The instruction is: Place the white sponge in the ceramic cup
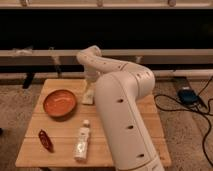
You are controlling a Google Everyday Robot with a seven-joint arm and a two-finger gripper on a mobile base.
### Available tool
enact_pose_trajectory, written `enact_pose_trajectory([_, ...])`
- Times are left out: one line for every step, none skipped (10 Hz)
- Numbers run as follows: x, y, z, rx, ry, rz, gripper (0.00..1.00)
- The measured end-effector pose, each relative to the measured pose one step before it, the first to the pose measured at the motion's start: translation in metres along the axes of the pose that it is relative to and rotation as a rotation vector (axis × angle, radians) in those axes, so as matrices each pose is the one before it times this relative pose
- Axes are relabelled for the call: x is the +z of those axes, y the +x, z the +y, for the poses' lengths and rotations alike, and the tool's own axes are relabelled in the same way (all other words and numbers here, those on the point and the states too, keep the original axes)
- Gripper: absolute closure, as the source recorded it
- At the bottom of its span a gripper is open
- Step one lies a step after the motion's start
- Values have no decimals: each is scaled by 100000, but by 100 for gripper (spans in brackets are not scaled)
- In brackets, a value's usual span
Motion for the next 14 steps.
enact_pose_trajectory([225,-692,514,-772,-8,329,20])
enact_pose_trajectory([299,-546,552,-1110,495,796,20])
enact_pose_trajectory([269,-218,141,-437,818,850,20])
enact_pose_trajectory([759,-217,214,-235,991,1730,20])
enact_pose_trajectory([575,-16,92,149,202,1188,20])
enact_pose_trajectory([585,99,28,315,-7,1244,20])
enact_pose_trajectory([699,185,112,678,-622,1542,20])
enact_pose_trajectory([396,177,-14,1017,-824,740,20])
enact_pose_trajectory([165,134,-6,751,-1035,255,20])
enact_pose_trajectory([369,151,145,606,-1471,447,20])
enact_pose_trajectory([269,-27,366,88,-1203,191,20])
enact_pose_trajectory([351,-52,433,47,-1299,272,20])
enact_pose_trajectory([271,-48,258,64,-908,157,22])
enact_pose_trajectory([375,-19,229,-157,-1160,424,34])
